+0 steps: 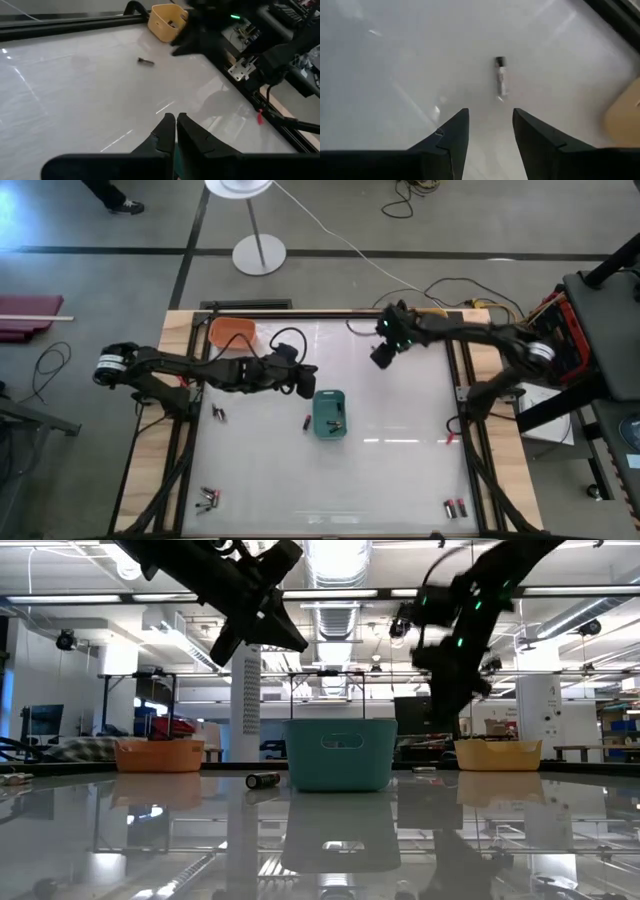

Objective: Sort batteries
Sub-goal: Put the black battery into the yellow bin

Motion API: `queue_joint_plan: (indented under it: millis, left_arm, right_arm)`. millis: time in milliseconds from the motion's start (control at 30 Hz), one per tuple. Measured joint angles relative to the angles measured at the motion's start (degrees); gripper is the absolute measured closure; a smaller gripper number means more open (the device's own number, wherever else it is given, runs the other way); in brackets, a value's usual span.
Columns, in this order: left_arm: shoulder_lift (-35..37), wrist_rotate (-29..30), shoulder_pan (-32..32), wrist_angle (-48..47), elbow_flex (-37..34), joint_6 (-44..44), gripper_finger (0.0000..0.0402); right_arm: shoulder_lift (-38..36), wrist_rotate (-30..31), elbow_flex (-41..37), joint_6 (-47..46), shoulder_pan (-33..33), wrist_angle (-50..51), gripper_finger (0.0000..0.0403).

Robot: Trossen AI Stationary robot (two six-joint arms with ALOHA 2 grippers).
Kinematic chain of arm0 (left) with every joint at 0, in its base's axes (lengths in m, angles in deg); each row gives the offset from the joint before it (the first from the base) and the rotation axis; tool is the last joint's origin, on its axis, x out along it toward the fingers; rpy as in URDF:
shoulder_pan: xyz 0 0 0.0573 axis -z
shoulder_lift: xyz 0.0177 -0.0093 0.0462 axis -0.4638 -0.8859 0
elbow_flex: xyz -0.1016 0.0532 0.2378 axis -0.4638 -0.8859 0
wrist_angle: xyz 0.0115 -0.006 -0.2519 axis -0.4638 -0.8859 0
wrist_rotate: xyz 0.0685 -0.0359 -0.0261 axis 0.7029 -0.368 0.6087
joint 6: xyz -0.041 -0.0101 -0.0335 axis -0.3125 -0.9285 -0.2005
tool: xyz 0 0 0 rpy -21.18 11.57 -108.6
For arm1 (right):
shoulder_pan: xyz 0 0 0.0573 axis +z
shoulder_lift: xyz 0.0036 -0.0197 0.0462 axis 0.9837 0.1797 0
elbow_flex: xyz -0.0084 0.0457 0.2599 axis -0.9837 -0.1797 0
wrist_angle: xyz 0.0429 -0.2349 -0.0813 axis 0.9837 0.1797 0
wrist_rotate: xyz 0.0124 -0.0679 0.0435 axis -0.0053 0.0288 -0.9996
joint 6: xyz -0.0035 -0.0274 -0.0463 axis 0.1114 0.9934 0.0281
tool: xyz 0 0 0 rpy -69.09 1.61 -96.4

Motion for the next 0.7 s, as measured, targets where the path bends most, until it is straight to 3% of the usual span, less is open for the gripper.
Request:
queue_joint_plan:
  millis: [267,400,700]
  left_arm:
    - [0.0,-1.08,0.02,-0.04,0.0,-0.34,0.0401]
    - [0.0,-1.08,0.02,-0.04,-0.06,-0.44,0.0401]
    - [0.0,-1.05,-0.04,-0.08,-0.92,-0.11,0.0401]
  right_arm:
    - [15.72,-1.58,12.89,14.27,-8.31,7.3,0.0252]
    - [20.34,-5.49,17.86,17.88,-10.85,11.33,0.0244]
    - [31.13,-5.17,25.62,24.22,-13.71,15.07,0.0264]
